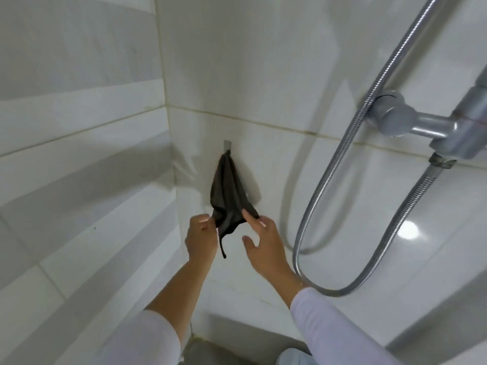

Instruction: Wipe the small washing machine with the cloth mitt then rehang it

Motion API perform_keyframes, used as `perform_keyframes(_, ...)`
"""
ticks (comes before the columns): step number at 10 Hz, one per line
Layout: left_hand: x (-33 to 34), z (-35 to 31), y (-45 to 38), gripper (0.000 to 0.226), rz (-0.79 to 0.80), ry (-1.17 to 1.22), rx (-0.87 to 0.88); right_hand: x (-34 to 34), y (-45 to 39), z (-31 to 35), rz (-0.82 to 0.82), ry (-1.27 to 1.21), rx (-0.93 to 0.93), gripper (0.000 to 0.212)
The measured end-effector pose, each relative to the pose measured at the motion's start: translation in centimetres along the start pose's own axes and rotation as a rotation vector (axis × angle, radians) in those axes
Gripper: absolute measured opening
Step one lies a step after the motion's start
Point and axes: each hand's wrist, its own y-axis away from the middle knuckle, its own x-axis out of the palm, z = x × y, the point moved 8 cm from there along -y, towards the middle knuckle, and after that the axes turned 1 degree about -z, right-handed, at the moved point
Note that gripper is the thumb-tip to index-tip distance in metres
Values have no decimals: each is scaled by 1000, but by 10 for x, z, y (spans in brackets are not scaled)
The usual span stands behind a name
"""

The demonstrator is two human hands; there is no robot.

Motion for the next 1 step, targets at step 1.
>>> perform_keyframes(1,-11,66,59,23,25,-39,-190,14,91,-48,123,-57,123,53)
